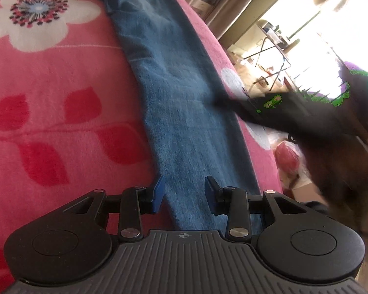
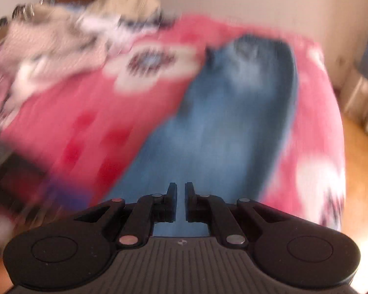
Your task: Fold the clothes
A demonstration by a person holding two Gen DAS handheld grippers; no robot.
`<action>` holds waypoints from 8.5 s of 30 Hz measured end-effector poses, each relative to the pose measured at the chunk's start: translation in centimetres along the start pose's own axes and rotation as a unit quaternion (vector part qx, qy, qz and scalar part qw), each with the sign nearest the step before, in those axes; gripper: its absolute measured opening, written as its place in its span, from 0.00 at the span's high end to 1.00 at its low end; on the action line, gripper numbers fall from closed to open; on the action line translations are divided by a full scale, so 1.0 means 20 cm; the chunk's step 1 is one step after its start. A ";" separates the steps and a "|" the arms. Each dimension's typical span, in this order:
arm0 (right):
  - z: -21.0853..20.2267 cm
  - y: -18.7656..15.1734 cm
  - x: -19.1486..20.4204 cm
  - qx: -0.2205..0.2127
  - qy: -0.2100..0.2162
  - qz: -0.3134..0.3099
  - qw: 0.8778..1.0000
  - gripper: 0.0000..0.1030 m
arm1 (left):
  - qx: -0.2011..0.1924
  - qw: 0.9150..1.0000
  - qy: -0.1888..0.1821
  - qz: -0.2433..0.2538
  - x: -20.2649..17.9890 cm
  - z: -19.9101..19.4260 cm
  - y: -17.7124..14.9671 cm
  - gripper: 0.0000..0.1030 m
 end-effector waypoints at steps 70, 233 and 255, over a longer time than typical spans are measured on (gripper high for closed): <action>-0.41 -0.61 0.10 0.119 0.111 0.090 0.983 0.95 | 0.126 0.952 0.220 0.171 -0.18 0.25 -0.17 0.27; -0.37 -1.08 0.22 0.299 0.311 0.339 0.836 0.93 | 0.127 0.983 0.134 -0.001 0.18 0.15 -0.10 0.09; -0.08 -0.50 -0.19 0.079 0.284 0.447 0.845 0.93 | -0.046 0.986 0.132 -0.087 0.23 -0.26 0.15 0.09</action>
Point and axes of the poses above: each gripper's, at about its wrist camera, not at the fingertips, and z roughly the way its jaws point, x to its left, y to its top, the point moved 4 cm from there along z, roughly the way its jaws point, and after that the axes turned 8 degrees about -y, right-handed, at the moved point
